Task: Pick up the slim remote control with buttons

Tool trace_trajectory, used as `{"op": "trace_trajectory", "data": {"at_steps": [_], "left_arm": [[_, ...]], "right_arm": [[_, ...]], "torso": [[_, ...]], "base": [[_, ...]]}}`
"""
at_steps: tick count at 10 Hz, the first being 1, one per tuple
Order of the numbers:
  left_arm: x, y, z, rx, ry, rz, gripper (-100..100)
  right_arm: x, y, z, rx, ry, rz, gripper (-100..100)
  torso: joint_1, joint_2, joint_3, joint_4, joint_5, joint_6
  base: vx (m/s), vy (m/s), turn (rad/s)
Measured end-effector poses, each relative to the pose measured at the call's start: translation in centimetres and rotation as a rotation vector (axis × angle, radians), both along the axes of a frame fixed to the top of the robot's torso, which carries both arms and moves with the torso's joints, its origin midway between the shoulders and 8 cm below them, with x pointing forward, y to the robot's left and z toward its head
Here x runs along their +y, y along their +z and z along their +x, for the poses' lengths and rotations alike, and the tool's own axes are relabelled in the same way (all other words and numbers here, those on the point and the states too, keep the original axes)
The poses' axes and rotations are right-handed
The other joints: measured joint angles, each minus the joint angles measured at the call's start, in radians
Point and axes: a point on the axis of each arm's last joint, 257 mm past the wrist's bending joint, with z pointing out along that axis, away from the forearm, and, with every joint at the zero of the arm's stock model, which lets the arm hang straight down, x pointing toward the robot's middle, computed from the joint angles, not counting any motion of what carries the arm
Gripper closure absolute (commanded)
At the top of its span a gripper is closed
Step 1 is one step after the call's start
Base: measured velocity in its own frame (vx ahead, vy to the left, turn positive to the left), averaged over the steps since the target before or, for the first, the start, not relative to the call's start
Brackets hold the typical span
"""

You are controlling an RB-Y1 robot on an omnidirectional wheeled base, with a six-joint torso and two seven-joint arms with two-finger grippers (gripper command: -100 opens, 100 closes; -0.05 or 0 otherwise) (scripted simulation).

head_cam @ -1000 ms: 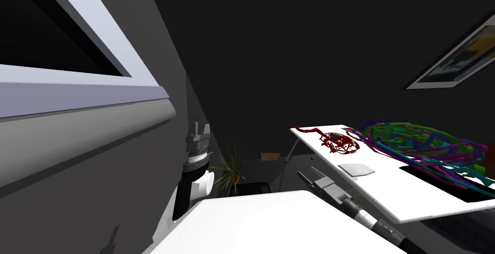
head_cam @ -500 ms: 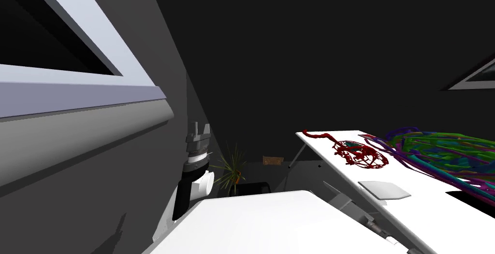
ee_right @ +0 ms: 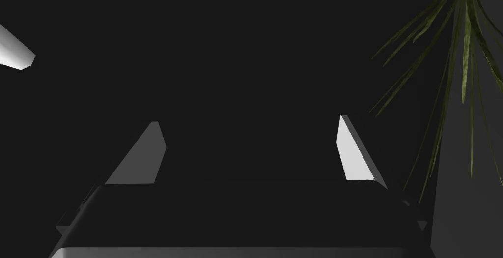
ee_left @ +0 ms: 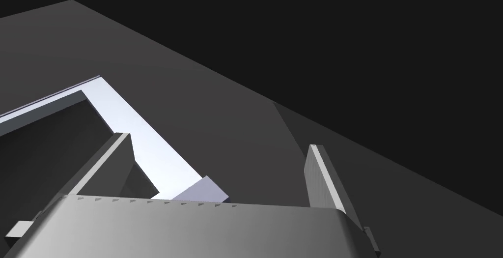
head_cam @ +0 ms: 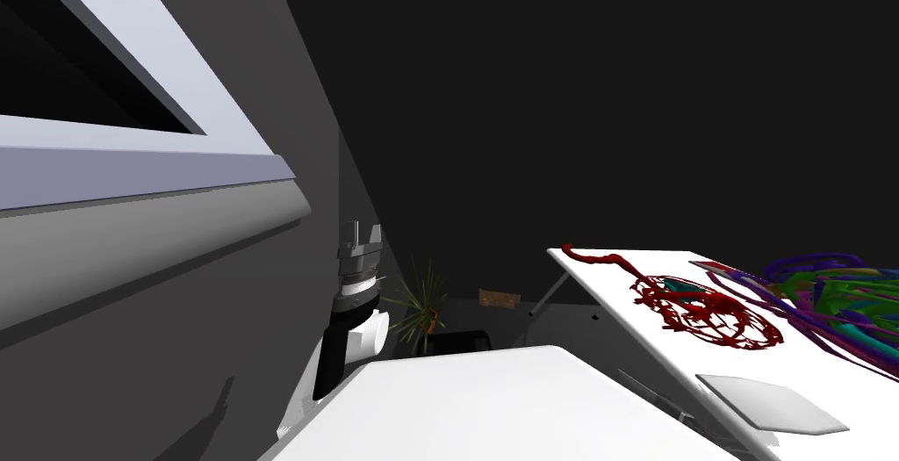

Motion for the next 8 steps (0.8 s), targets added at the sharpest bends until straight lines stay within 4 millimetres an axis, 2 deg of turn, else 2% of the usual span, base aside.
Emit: {"op": "trace_trajectory", "data": {"at_steps": [1, 4, 6, 8], "left_arm": [[0.0, 0.0, 0.0, 0.0, 0.0, 0.0, 0], [0.0, 0.0, 0.0, 0.0, 0.0, 0.0, 0], [0.0, 0.0, 0.0, 0.0, 0.0, 0.0, 0], [0.0, 0.0, 0.0, 0.0, 0.0, 0.0, 0]], "right_arm": [[-1.6, -0.5, -1.7, 0.056, 0.039, -0.058, -100], [-3.0, -1.4, -6.1, 0.173, 0.117, -0.144, -100], [-4.6, -2.1, -10.2, 0.278, 0.201, -0.211, -100], [-4.9, -2.4, -12.7, 0.351, 0.278, -0.253, -100]], "torso": [[-0.006, -0.002, -0.001, -0.001, -0.001, 0.0], [0.0, 0.0, 0.0, 0.0, 0.0, 0.001], [-0.005, 0.0, 0.0, 0.0, -0.001, 0.0], [-0.006, 0.001, 0.0, 0.0, -0.001, 0.0]], "base": [[0.089, -0.14, 0.081], [0.079, -0.102, 0.12], [0.066, -0.157, 0.114], [0.067, -0.212, 0.121]]}}
